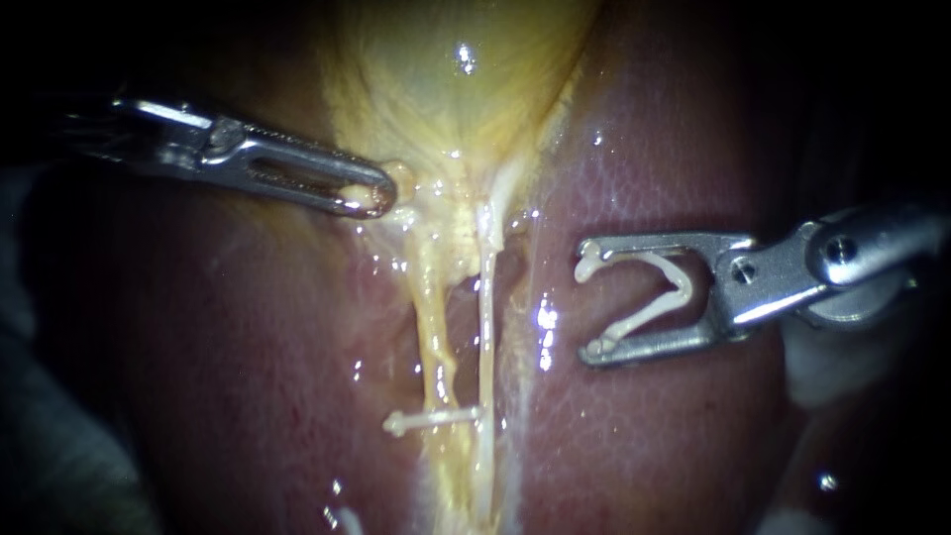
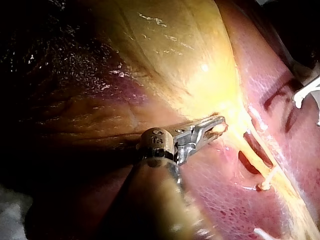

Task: Clipping second clip left tube

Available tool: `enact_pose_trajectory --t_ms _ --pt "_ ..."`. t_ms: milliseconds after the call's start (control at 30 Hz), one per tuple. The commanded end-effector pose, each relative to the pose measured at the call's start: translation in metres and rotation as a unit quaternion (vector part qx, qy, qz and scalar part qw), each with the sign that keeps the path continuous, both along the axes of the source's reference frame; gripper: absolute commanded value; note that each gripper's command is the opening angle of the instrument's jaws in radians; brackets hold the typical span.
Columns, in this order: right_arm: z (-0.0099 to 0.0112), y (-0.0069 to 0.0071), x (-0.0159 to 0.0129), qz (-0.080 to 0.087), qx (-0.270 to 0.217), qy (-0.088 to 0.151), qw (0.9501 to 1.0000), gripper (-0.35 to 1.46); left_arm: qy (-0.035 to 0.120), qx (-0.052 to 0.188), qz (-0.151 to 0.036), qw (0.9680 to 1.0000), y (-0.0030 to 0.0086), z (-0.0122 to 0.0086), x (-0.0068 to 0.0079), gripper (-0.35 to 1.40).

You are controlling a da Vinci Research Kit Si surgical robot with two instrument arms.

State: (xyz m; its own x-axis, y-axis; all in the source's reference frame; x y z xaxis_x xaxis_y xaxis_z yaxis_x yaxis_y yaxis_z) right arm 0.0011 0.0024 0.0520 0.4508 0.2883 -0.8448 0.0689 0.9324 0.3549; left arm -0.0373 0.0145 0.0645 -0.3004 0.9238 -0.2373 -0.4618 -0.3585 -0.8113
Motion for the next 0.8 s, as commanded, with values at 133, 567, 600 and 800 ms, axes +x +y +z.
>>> enact_pose_trajectory --t_ms 133,567,600,800 --pt "0.0 0.0 0.0 0.0 0.0 0.0 1.0 0.49 -0.002 0.003 0.002 1.0 0.0004 -0.0008 0.0007 -0.35" --pt "-0.0001 0.0 -0.0002 -0.002 -0.003 0.001 1.0 0.49 -0.019 -0.007 -0.026 0.9995 0.0031 -0.0064 0.0056 -0.35" --pt "-0.0001 0.0 -0.0002 -0.002 -0.003 0.001 1.0 0.49 -0.019 -0.007 -0.029 0.9994 0.0033 -0.0068 0.0059 -0.35" --pt "-0.0001 -0.0001 -0.0001 -0.002 -0.003 0.001 1.0 0.49 -0.026 -0.013 -0.036 0.9989 0.004 -0.0088 0.0066 -0.35"
